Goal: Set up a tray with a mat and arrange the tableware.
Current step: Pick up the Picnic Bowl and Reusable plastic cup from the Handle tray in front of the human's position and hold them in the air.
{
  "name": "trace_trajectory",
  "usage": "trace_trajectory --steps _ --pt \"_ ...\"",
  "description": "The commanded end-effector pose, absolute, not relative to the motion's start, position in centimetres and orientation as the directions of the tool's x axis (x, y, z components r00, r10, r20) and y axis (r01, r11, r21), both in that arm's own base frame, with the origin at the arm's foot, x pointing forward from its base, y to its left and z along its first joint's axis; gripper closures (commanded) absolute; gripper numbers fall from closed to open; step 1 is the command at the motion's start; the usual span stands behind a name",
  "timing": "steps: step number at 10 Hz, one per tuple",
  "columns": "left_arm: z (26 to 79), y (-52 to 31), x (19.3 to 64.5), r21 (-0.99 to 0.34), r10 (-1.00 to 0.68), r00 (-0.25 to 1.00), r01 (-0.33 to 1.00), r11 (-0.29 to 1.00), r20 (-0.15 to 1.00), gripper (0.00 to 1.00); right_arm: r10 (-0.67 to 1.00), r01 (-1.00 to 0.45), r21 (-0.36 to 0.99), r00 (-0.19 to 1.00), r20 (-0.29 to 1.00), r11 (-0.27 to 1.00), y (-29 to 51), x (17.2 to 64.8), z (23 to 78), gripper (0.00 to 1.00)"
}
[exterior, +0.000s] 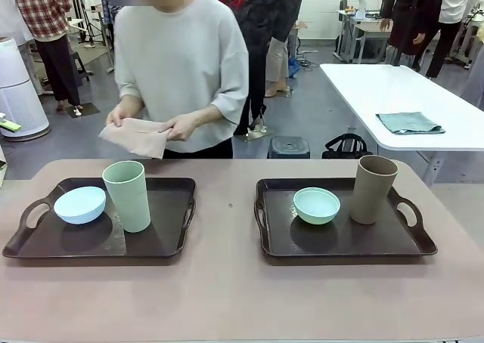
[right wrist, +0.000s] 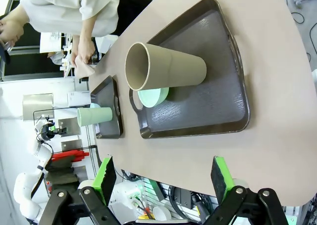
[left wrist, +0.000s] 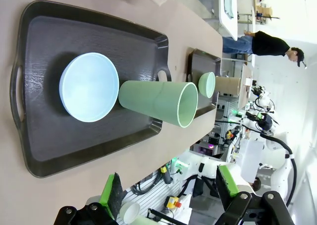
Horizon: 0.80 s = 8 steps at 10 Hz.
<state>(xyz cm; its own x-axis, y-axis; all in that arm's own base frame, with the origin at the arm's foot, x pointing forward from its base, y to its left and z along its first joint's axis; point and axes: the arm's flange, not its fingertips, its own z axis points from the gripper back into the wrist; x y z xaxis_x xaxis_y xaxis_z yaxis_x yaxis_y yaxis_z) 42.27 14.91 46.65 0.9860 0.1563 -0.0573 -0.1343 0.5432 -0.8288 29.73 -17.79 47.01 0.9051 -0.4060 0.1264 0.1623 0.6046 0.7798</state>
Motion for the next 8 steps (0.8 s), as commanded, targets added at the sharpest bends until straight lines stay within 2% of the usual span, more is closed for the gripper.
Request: trace_trajectory --steps 1,8 --pt "46.71 14.97 42.33 -0.835 0.156 0.986 -0.129 0.535 -0.052 0.0 -0.399 0.143 0.794 0.907 0.133 0.59 -17.87 29.97 46.84 0.0" --pt "46.71 14.97 42.33 -0.835 0.156 0.986 -0.129 0.535 -0.052 0.0 -0.399 0.143 0.794 0.907 0.133 0.59 -17.87 29.97 46.84 0.0"
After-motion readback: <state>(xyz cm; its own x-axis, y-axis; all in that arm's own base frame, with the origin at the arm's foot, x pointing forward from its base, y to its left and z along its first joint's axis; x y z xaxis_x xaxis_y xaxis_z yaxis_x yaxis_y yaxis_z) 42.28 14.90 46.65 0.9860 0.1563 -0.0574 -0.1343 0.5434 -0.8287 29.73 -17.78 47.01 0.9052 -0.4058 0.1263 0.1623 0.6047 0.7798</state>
